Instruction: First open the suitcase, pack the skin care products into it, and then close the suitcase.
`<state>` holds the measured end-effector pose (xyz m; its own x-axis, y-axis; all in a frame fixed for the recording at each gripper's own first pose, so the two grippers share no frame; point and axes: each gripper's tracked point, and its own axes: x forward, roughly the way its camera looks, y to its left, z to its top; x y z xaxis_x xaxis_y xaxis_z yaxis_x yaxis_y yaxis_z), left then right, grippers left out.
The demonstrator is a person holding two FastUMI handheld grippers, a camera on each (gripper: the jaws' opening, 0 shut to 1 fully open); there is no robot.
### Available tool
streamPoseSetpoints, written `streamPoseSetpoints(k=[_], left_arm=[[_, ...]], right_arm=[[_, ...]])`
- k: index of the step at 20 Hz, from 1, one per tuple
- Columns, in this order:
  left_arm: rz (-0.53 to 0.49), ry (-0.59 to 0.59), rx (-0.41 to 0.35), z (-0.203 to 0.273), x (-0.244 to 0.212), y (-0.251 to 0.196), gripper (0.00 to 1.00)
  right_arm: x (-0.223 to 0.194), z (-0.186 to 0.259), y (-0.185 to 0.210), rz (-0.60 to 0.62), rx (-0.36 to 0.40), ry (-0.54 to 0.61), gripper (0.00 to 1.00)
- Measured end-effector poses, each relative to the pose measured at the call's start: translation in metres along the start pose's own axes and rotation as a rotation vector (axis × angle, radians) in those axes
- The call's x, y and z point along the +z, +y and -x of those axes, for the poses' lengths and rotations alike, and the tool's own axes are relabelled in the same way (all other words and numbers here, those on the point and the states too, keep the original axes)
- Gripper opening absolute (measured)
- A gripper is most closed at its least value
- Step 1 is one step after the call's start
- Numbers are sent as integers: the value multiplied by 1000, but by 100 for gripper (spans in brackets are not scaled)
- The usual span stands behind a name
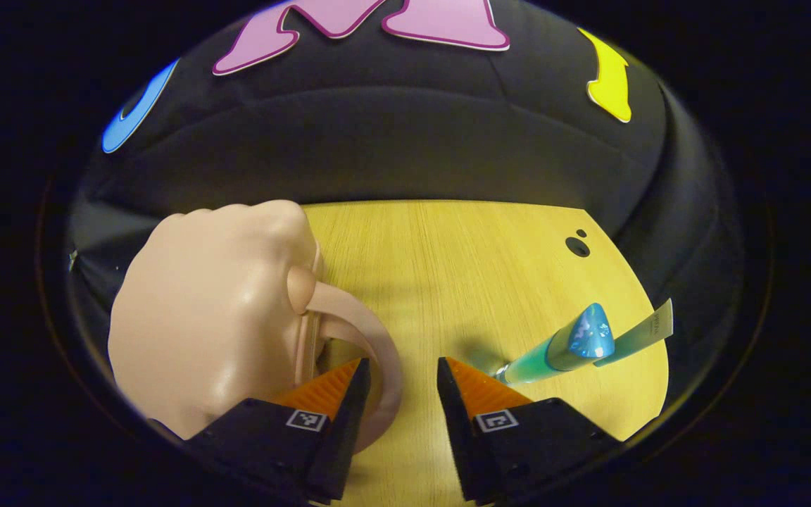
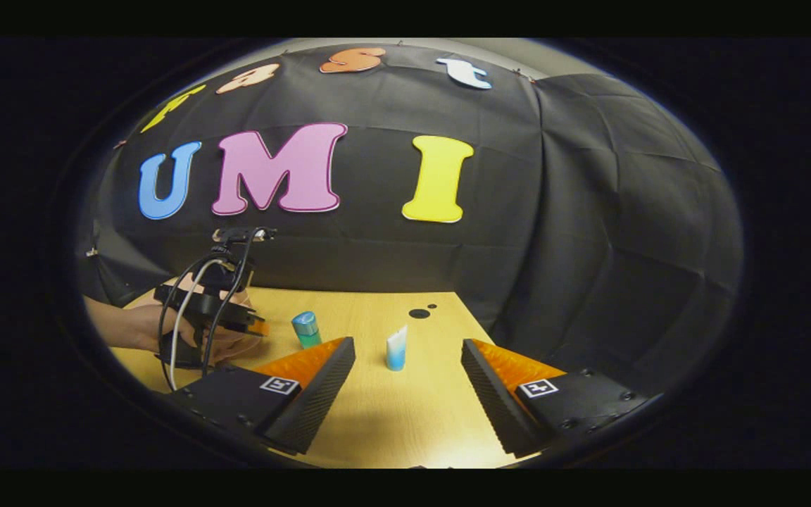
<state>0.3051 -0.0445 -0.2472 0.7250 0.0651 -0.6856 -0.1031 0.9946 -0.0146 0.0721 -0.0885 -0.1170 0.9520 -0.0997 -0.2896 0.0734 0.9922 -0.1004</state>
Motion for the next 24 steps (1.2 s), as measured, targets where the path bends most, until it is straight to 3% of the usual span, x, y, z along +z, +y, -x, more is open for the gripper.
streamPoseSetpoints(k=[1,3,5,8,11,14,18,24], left_arm=[[17,9,-1,-1,0,2,61],[59,1,-24,-2,1,3,20],[55,-25,-60,8,11,1,17],[31,-28,-31,31,29,10,12],[57,-33,-63,75,62,24,12],[14,-85,-73,120,102,59,12],[104,-80,-144,160,136,110,12],[12,-103,-35,195,165,226,12]], right_arm=[[-5,-2,0,-7,4,12,97],[-13,-7,3,-7,21,39,97],[-8,-9,5,-11,28,36,97],[3,-17,15,-16,48,13,97],[11,-24,31,-14,74,4,97],[23,-26,53,-28,115,-13,97],[25,-21,92,-67,208,-1,96],[22,-11,124,-40,269,15,96]])
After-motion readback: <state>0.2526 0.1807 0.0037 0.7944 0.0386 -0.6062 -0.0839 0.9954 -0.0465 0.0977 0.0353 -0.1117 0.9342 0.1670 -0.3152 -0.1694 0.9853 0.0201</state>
